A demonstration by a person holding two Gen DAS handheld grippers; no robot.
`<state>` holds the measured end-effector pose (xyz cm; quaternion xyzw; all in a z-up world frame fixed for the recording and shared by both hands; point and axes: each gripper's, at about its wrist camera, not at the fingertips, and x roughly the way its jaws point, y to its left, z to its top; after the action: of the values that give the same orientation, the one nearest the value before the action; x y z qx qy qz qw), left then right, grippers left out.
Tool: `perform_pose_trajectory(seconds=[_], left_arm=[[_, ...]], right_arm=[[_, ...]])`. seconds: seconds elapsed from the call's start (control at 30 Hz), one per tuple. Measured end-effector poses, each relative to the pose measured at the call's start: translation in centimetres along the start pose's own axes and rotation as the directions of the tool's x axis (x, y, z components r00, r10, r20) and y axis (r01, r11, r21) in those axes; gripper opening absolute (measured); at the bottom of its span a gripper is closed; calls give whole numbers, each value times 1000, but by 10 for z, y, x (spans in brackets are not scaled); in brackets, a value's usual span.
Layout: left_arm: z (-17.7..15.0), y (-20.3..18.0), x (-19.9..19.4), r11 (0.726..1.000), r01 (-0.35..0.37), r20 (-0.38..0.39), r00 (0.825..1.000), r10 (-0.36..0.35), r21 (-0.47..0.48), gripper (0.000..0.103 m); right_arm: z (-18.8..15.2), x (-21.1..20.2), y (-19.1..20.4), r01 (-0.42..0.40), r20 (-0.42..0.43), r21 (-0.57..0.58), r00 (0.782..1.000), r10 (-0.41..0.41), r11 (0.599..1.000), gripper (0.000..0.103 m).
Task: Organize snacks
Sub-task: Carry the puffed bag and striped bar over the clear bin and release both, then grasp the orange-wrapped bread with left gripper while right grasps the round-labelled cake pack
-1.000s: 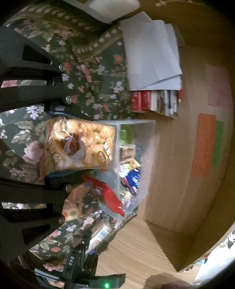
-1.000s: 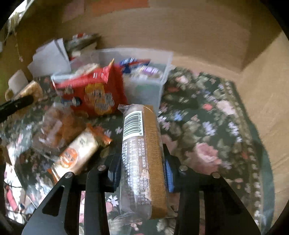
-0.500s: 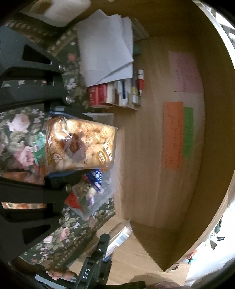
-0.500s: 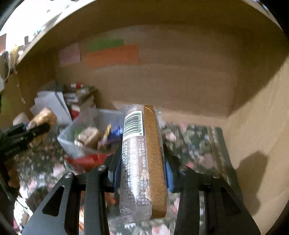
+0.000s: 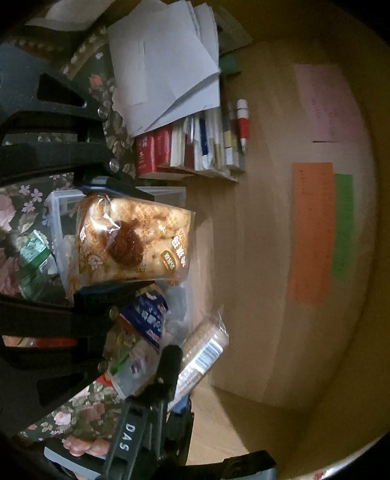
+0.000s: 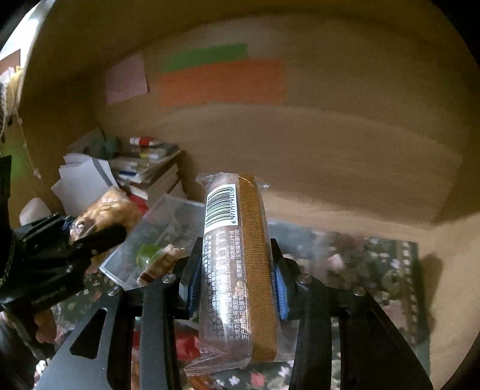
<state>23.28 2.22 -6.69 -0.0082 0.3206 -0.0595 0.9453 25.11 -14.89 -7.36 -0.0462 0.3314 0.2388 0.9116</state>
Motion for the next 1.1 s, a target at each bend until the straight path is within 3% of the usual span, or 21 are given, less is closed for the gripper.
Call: perform_pose_trajectory(seconds=[0.2, 0.5, 0.87, 1.1], left_arm=[[-5, 8, 29, 1000, -3, -63, 998, 3, -12, 45], [-9, 6, 32, 1000, -13, -68, 998, 12, -16, 48], [-14, -5, -31, 1000, 13, 37, 999, -13, 0, 62], [-41, -4, -58, 999, 33, 22, 999, -33, -10, 67]], right_arm=[[-1, 34, 3, -13, -94, -5, 996, 12, 1000, 36], [-3, 41, 5, -13, -109, -13, 994, 12, 1000, 37], [-9, -23, 16, 11, 8, -43, 1000, -11, 999, 40], [-45, -61, 20, 14, 34, -36, 999, -13, 999, 47]])
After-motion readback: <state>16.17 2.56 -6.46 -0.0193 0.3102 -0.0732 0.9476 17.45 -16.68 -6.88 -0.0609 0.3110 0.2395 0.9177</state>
